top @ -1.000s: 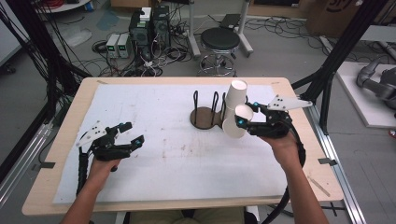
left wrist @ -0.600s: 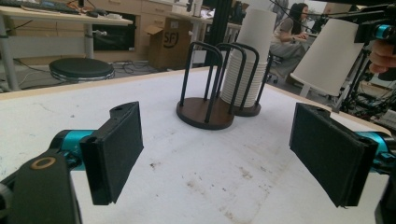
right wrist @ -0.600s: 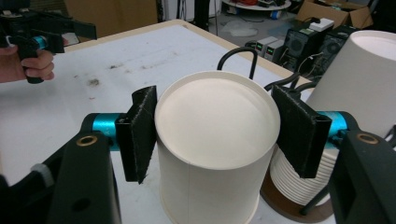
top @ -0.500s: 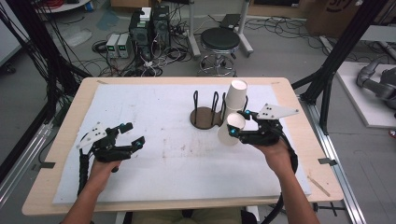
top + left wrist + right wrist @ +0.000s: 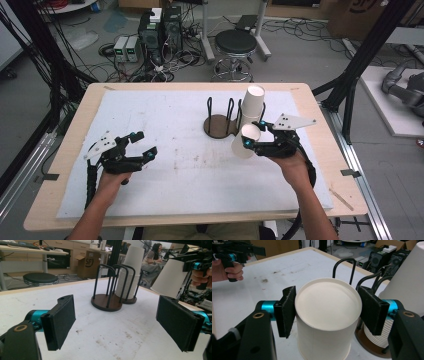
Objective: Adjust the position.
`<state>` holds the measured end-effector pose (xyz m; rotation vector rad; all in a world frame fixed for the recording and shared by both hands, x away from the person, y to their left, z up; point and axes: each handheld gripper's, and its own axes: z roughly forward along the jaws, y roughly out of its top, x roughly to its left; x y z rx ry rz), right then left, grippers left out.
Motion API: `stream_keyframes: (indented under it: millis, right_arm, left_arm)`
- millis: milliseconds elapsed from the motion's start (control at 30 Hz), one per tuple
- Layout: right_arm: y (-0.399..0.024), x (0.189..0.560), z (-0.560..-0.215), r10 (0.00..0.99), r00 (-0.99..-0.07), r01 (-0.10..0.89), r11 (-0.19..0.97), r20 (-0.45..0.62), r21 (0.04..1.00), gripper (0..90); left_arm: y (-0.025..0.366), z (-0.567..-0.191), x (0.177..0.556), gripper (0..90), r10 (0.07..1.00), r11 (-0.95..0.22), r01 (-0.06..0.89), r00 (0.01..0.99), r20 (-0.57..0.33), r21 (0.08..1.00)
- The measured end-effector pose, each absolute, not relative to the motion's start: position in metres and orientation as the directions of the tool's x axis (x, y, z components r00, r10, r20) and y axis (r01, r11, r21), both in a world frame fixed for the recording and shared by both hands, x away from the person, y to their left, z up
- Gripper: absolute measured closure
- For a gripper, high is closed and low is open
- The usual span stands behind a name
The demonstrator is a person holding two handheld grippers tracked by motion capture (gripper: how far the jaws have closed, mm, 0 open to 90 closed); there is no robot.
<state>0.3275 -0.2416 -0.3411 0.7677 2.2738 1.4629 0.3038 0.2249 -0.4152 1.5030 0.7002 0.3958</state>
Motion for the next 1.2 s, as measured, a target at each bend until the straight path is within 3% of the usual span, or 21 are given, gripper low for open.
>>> stream_keyframes:
  millis: [367,1200]
  right_arm:
    - [-0.229,0.329,-0.352,0.58,-0.814,0.265,0.322,0.032,0.909,35.7]
    - [-0.203,0.321,-0.35,0.499,-0.865,0.243,0.317,0.057,0.917,35.7]
  left_arm:
    - [0.213,-0.414,0.301,15.8,0.596,0.056,0.174,0.784,-0.173,0.983]
    - [0.15,-0.401,0.304,15.8,0.453,-0.094,0.106,0.89,-0.052,0.99]
